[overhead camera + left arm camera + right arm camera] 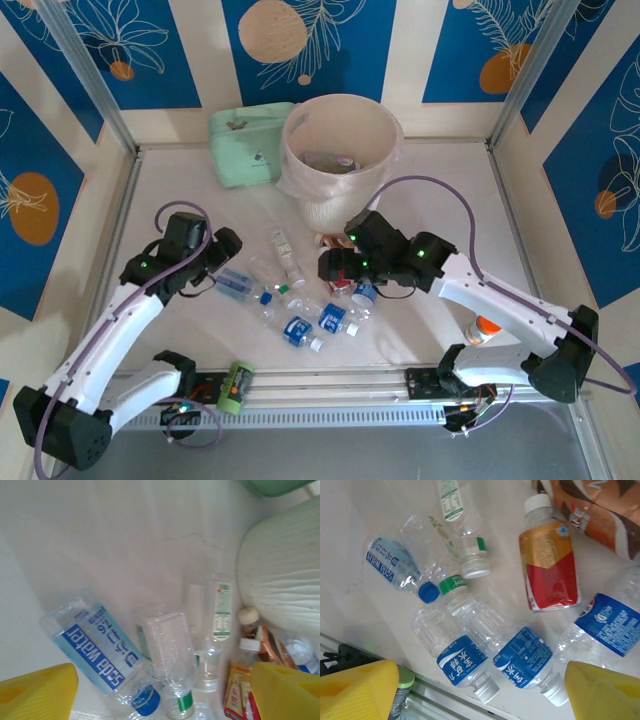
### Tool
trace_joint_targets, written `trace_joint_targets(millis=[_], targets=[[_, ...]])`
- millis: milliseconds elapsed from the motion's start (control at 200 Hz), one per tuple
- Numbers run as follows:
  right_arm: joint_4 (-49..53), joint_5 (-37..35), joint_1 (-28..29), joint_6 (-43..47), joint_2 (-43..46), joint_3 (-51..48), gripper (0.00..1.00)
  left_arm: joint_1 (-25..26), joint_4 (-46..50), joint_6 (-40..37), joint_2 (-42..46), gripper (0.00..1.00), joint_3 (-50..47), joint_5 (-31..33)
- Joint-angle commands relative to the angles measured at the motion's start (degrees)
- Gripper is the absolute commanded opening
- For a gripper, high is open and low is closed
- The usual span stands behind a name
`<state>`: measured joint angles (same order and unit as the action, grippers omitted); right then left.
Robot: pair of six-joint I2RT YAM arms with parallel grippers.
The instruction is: Put the plastic bottles in the bin
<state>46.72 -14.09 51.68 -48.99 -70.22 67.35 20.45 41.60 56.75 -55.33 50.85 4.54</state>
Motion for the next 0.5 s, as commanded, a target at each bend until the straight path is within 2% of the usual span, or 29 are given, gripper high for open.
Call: trace_joint_targets(millis=[0, 170, 495], targets=[[0.8, 0.3, 1.5, 2.1, -1.7, 3.0, 0.86, -1.9, 1.4, 2.4, -4.4, 0.89, -0.8, -0.1], [1.5, -0.3, 3.0, 2.2, -3.8, 4.9, 0.86, -3.6, -1.6, 4.7, -11.8, 0.88, -2.1, -4.2], [2.3, -0.5, 3.4, 2.6, -5.7, 7.4, 0.86, -5.3, -4.0, 6.3, -18.6, 0.89, -3.3, -4.6]])
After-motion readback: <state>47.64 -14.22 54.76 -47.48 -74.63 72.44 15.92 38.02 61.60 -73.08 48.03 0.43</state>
